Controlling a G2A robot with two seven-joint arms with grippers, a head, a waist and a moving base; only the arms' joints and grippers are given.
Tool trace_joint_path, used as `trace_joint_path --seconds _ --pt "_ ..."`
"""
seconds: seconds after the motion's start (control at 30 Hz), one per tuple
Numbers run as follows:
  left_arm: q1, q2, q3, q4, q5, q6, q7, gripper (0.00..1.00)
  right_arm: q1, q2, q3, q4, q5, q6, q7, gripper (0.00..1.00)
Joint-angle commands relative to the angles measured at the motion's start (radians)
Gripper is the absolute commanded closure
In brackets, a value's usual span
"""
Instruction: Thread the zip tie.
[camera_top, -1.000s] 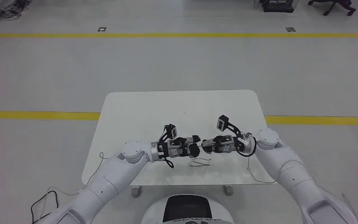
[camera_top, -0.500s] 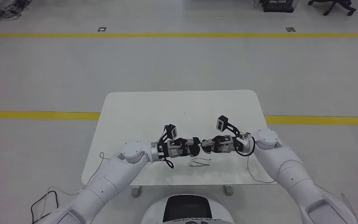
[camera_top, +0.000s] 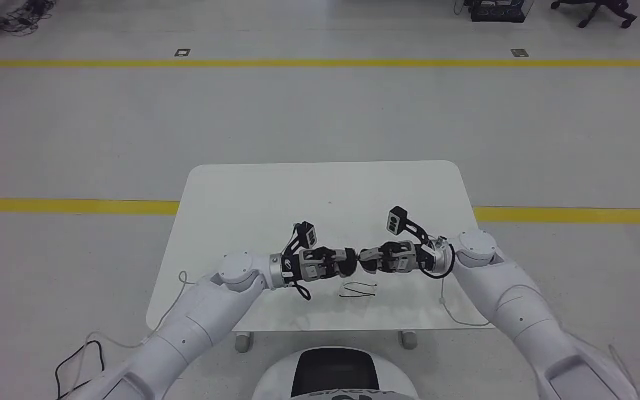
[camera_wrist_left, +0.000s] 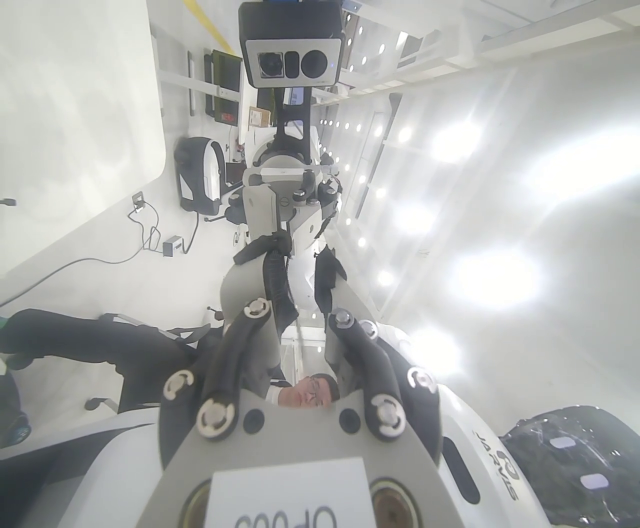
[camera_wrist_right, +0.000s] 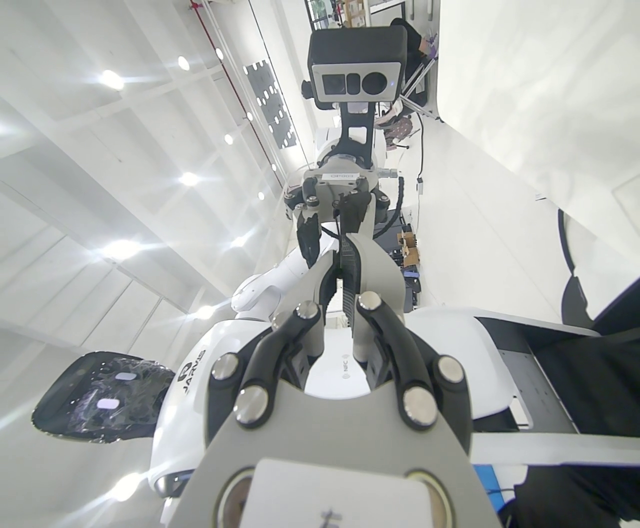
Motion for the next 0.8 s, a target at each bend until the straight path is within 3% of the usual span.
trace_joint_path --seconds 0.0,0.77 --pt "-0.001 0.0 0.0 0.001 0.001 0.0 -0.001 0.96 0.001 -0.001 0.0 0.001 -0.001 0.002 0.001 1.0" --pt "-0.008 -0.004 0.007 0.009 0.005 0.005 -0.005 0.92 0.001 -0.008 0.012 0.007 0.001 -0.009 0.019 1.0"
